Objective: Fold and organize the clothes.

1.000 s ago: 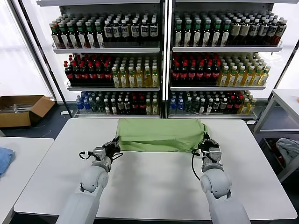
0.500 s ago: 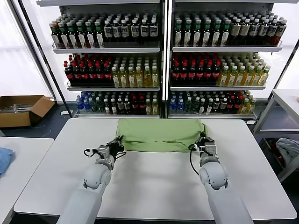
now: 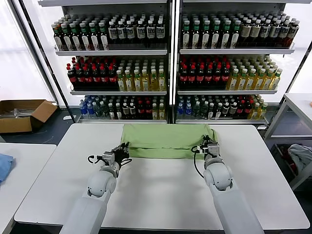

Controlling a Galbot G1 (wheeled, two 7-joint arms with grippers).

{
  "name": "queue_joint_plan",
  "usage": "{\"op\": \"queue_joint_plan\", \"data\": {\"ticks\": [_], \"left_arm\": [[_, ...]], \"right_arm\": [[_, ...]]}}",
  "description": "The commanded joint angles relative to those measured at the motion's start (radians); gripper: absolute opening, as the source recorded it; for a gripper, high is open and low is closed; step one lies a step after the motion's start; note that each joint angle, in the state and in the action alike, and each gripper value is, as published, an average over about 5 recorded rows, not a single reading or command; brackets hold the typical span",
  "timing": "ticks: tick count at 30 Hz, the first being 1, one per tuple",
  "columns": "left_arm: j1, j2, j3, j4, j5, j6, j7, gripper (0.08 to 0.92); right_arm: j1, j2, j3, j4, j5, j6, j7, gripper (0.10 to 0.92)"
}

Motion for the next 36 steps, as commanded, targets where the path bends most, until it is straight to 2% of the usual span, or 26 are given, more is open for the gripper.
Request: {"op": "queue_joint_plan", "data": {"ticks": [1, 7, 13, 16, 19, 36], "left_arm": [[0.014, 0.002, -0.011, -0.042, 0.001, 0.032, -0.019, 0.326], [0.048, 0.005, -0.017, -0.1, 0.004, 0.056, -0.022, 0.499], [0.097, 0.013, -0.028, -0.159, 0.014, 0.066, -0.02, 0.673], [0.111, 0.018, -0.036, -0.164, 0.024, 0.068, -0.02, 0.755], [0.117, 0.02, -0.044, -0.159, 0.028, 0.071, -0.025, 0.808], [0.094, 0.022, -0.033, -0.109, 0.049, 0.079, -0.022, 0.823]], "right_arm": [[0.021, 0.025, 0.01, -0.007, 0.114, 0.012, 0.104, 0.431], [0.013, 0.014, 0.018, 0.054, 0.102, 0.014, 0.132, 0.605], [-0.102, -0.019, 0.065, 0.186, 0.063, -0.031, 0.114, 0.772], [-0.185, -0.042, 0.099, 0.233, 0.052, -0.037, 0.1, 0.813], [-0.252, -0.06, 0.128, 0.248, 0.048, -0.036, 0.088, 0.821], [-0.277, -0.076, 0.129, 0.2, 0.06, -0.041, 0.064, 0.823]]}}
